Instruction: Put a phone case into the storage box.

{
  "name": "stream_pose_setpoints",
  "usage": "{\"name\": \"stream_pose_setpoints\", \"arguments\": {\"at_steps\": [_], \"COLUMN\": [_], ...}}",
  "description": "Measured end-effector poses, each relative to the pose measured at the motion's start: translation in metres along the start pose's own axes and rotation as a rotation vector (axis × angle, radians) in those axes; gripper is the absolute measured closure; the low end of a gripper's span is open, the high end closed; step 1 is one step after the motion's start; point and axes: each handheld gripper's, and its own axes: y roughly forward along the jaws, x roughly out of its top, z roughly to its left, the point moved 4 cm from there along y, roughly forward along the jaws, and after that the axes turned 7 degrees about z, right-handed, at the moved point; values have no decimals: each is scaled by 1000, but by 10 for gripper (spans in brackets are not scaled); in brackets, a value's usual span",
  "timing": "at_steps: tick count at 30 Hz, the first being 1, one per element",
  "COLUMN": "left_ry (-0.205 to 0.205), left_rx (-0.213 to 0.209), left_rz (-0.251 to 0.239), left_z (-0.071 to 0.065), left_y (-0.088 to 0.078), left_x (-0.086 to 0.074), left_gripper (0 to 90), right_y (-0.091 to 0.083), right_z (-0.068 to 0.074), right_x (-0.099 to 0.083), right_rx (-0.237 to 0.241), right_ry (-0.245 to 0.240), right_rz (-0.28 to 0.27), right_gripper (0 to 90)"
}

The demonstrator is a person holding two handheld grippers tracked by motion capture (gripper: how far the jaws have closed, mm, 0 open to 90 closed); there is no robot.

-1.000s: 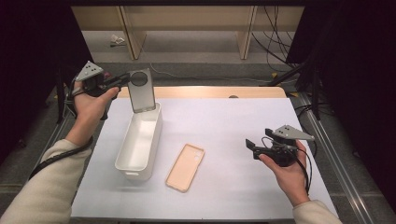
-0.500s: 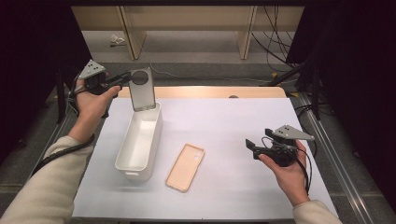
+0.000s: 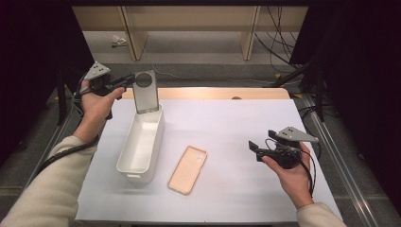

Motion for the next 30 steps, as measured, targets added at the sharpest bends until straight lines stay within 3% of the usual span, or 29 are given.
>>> {"name": "stream_pose_setpoints", "arguments": {"at_steps": [30], "left_ry": [-8], "left_rx": [11], "left_rz": [44], "left_z": [7], "left_y": [23], "left_x": [-11], "left_gripper": [820], "right_y": [2], "right_z": [0], "right_x": [-1], "right_rx": [6], "right_ry": [-1], "right_rz": [7], "right_gripper": [162]}}
